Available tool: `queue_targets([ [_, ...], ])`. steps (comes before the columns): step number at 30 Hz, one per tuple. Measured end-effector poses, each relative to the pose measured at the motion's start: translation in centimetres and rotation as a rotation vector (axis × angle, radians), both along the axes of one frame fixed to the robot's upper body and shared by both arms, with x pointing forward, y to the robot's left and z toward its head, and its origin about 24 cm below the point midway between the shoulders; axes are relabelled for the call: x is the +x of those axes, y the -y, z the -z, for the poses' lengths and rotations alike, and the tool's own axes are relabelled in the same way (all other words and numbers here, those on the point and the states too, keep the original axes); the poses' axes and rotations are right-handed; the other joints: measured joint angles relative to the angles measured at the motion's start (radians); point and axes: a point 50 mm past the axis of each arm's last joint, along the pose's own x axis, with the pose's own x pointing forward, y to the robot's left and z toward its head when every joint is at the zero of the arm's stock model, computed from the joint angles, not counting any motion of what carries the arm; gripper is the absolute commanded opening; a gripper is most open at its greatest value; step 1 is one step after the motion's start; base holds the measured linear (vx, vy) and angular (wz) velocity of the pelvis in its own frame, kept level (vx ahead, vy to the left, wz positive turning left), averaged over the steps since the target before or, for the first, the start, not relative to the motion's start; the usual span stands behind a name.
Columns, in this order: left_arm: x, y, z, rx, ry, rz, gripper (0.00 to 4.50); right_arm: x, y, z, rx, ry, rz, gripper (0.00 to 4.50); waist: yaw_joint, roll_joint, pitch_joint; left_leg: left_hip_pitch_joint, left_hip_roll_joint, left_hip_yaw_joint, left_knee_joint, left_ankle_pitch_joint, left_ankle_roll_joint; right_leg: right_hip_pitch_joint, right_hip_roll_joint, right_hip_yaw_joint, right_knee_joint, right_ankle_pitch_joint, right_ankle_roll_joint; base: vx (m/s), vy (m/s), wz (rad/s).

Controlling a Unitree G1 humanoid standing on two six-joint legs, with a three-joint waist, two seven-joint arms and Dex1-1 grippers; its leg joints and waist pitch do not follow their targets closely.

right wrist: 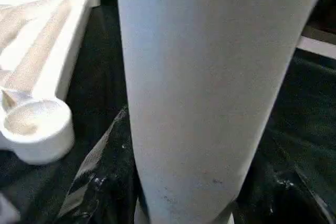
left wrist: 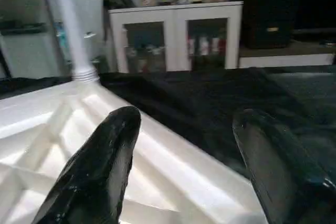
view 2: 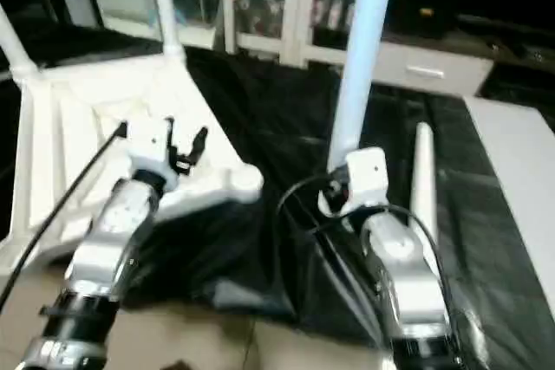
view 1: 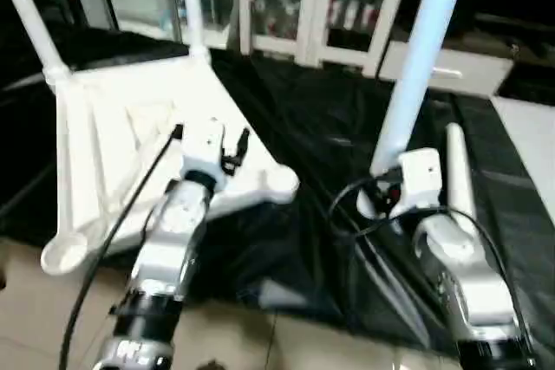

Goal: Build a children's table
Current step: Insert table leg to table base

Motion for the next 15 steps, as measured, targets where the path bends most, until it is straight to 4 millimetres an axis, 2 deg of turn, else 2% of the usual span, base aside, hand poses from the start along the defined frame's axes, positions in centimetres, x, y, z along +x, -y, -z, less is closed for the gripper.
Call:
queue_targets([
  [1, -0.3, -0.5, 0.3, 0.004, -0.012, -0.002, 3.34, 0.0, -0.6, 0.1, 0.011, -0.004, -0.018, 1.89, -0.005, 0.0, 0.001, 0.01, 0.003, -0.01, 0.005, 0.003, -0.006, 0.006, 0.001, -0.002, 0.011, -0.013, -0.003, 0.261, 0.084, -0.02],
  [2, -0.7, -1.4, 0.8, 0.009, -0.039, 0.006, 3.34, 0.1, -1.4, -0.1, 0.024, 0.004, -0.045, 1.89, -0.015, -0.013, -0.003, 0.012, -0.012, -0.009, 0.006, -0.009, -0.004, -0.02, -0.014, 0.007, 0.062, -0.026, -0.009, 0.288, 0.053, 0.0],
  [3, -1.2, -1.9, 1.5, 0.012, -0.082, 0.046, 3.34, 0.0, -1.5, -0.5, 0.034, 0.02, -0.056, 1.89, -0.025, -0.03, -0.012, 0.013, -0.02, -0.01, 0.014, -0.023, 0.008, -0.066, -0.021, 0.028, 0.143, -0.027, -0.003, 0.288, 0.053, 0.0],
  [4, -1.8, -1.8, 1.9, 0.023, -0.1, 0.106, 3.34, 0.0, -1.5, -0.8, 0.041, 0.032, -0.055, 1.89, -0.028, -0.032, -0.013, 0.012, -0.024, -0.007, 0.019, -0.031, 0.012, -0.105, -0.029, 0.04, 0.164, -0.015, 0.018, 0.245, 0.036, 0.09],
  [5, -2.1, -1.6, 2.2, 0.038, -0.115, 0.158, 3.34, 0.0, -1.3, -1.0, 0.049, 0.038, -0.052, 1.89, -0.028, -0.035, -0.013, 0.012, -0.026, -0.004, 0.028, -0.039, 0.011, -0.143, -0.034, 0.056, 0.162, -0.002, 0.039, 0.139, 0.038, 0.06],
  [6, -2.5, -1.3, 2.5, 0.071, -0.144, 0.27, 3.51, -0.1, -1.0, -1.0, 0.069, 0.033, -0.059, 1.89, -0.023, -0.056, -0.019, 0.011, -0.041, 0.005, 0.035, -0.043, 0.007, -0.197, -0.054, 0.081, 0.127, 0.05, 0.082, 0.139, 0.038, 0.06],
  [7, -2.8, -0.9, 2.7, 0.092, -0.163, 0.343, 3.51, -0.1, -0.9, -1.1, 0.075, 0.035, -0.066, 1.89, -0.023, -0.084, -0.022, 0.008, -0.06, 0.019, 0.045, -0.048, 0.007, -0.224, -0.078, 0.109, 0.064, 0.115, 0.086, -0.076, 0.027, 0.1],
  [8, -3.0, -0.9, 3.0, 0.1, -0.183, 0.391, 3.61, -0.2, -0.7, -1.1, 0.083, 0.033, -0.074, 1.88, -0.025, -0.103, -0.026, -0.001, -0.07, 0.027, 0.054, -0.057, 0.001, -0.238, -0.089, 0.121, 0.082, 0.12, 0.06, -0.084, -0.044, 0.15],
  [9, -3.3, -0.4, 3.4, 0.111, -0.212, 0.466, 3.61, -0.1, -0.3, -1.2, 0.104, 0.03, -0.084, 1.88, -0.021, -0.105, -0.024, -0.007, -0.067, 0.025, 0.045, -0.056, -0.001, -0.244, -0.086, 0.119, 0.081, 0.122, 0.055, -0.084, -0.044, 0.15],
  [10, -3.5, -0.3, 3.9, 0.112, -0.24, 0.505, 3.71, -0.2, -0.2, -1.2, 0.129, 0.021, -0.092, 1.88, -0.023, -0.106, -0.023, -0.007, -0.063, 0.024, 0.032, -0.052, -0.007, -0.243, -0.086, 0.113, 0.07, 0.128, 0.05, 0.034, -0.093, 0.1],
  [12, -3.7, -0.8, 4.1, 0.099, -0.282, 0.557, 3.81, -0.1, -0.1, -1.4, 0.173, 0.01, -0.135, 1.88, -0.026, -0.101, -0.021, -0.003, -0.049, 0.022, 0.02, -0.046, -0.018, -0.23, -0.071, 0.106, 0.043, 0.144, 0.036, -0.021, -0.066, -0.04],
  [14, -3.8, -1.7, 4.1, 0.095, -0.331, 0.585, 4.11, 0.3, -0.2, -2.3, 0.175, 0.03, -0.194, 1.88, -0.03, -0.092, -0.014, 0.009, -0.038, 0.022, 0.02, -0.045, -0.031, -0.215, -0.061, 0.103, 0.026, 0.151, 0.017, -0.03, -0.007, -0.02],
  [15, -3.9, -2.0, 4.2, 0.094, -0.352, 0.596, 4.11, 0.3, -0.2, -2.6, 0.18, 0.037, -0.213, 1.88, -0.031, -0.088, -0.011, 0.015, -0.035, 0.024, 0.02, -0.044, -0.034, -0.208, -0.061, 0.1, 0.024, 0.152, 0.016, -0.06, -0.013, -0.05],
])
